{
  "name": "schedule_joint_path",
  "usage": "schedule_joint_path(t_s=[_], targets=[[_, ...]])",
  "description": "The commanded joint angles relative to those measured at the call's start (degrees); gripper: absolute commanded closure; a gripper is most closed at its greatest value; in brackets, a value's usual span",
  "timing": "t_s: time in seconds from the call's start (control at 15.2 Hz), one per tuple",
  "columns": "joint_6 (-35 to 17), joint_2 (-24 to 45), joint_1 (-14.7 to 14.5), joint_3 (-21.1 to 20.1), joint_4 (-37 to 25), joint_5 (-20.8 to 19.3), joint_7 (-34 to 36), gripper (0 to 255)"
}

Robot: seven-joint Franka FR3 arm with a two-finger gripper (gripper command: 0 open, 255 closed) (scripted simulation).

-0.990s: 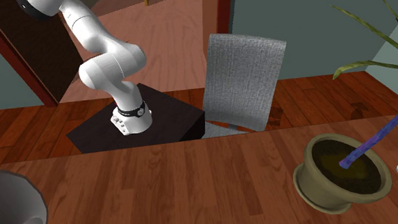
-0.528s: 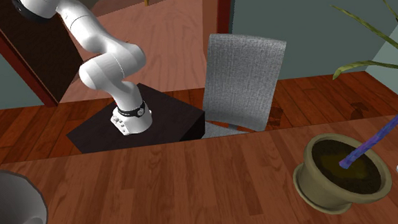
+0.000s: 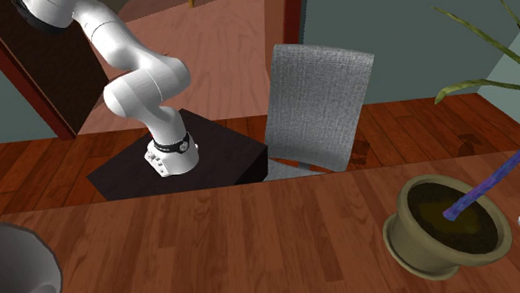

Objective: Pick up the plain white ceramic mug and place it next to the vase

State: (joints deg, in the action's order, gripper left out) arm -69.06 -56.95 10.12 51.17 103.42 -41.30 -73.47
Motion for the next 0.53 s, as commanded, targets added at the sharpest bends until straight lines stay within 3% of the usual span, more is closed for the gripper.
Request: schedule_joint_path(t_s=[0.0,0.46], targets=[[-1.0,-0.9,0.4,0.3,1.8,-0.5,0.3,255],[-4.5,-4.0,2.1,1.8,8.1,-2.4,1.4,255]])
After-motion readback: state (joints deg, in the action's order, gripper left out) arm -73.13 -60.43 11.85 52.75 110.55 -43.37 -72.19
